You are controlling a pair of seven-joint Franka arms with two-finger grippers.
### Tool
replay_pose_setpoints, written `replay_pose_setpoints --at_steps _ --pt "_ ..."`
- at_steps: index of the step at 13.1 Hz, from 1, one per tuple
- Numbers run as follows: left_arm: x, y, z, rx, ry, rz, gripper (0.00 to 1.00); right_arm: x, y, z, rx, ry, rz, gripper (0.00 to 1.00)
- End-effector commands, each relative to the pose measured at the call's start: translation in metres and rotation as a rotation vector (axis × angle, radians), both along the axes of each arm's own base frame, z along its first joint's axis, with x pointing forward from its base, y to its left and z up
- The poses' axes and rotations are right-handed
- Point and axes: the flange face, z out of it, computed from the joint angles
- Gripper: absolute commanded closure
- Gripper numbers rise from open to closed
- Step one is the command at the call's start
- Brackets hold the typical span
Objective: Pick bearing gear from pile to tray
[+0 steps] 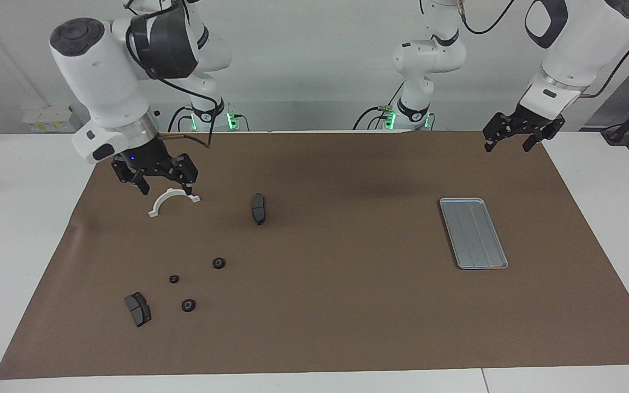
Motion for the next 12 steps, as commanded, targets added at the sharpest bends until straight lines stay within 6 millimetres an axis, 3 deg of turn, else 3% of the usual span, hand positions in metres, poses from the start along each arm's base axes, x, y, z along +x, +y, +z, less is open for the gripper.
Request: replay_pose_setpoints --at_steps 1,4,6,10,12 --pt "-0.007 0.002 0.001 0.020 0.007 0.004 0.00 0.021 0.000 -0.041 -0.010 -0.031 0.045 0.00" --pt "-0.007 0.002 0.001 0.018 0.007 0.005 0.00 0.038 0.005 -0.095 -0.008 -0.047 0.041 0.00" --pt "-0.007 0.002 0.001 0.018 0.007 0.005 0.00 0.044 0.044 -0.143 0.000 -0.050 0.048 0.00" --pt "-0.007 0.002 0.001 0.018 0.007 0.004 0.00 0.030 0.037 -0.174 -0.006 0.003 0.014 0.01" --pt "-0.007 0.002 0.001 0.018 0.007 0.004 0.00 0.016 0.039 -0.183 -0.010 0.039 -0.031 0.09"
